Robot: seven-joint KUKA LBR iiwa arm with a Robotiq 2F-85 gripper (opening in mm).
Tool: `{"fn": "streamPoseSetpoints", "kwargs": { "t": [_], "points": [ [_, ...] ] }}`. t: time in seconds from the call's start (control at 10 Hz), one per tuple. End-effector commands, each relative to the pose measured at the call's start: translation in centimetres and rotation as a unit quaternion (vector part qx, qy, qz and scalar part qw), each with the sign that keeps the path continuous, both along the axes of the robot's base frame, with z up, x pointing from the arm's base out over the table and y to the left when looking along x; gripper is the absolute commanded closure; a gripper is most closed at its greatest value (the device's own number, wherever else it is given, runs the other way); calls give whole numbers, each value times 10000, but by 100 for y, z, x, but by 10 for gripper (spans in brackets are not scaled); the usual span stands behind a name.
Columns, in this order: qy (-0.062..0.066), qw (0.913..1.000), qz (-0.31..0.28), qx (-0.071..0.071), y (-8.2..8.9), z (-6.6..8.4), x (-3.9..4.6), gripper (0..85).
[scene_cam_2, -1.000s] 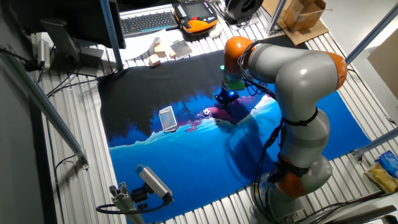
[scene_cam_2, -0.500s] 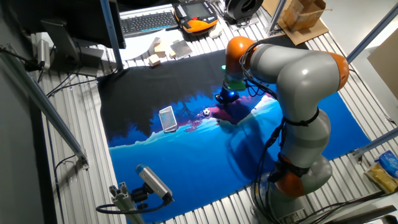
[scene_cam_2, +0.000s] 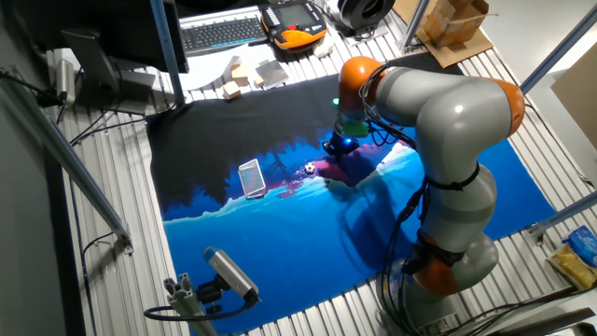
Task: Push the soccer ball into the goal
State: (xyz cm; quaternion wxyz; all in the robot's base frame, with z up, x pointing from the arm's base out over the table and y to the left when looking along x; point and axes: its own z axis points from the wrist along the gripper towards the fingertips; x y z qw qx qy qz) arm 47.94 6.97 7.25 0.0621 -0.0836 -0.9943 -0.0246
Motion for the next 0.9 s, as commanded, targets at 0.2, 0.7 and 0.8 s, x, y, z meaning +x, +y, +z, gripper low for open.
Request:
{"fn": "streamPoseSetpoints", "kwargs": {
  "t": [0.2,0.7,0.8],
  "points": [
    [10,10000,63,-61,2,2,0,850],
    [-12,9999,8,-119,2,2,0,850],
    [-4,9999,20,-156,2,2,0,850]
  ]
}}
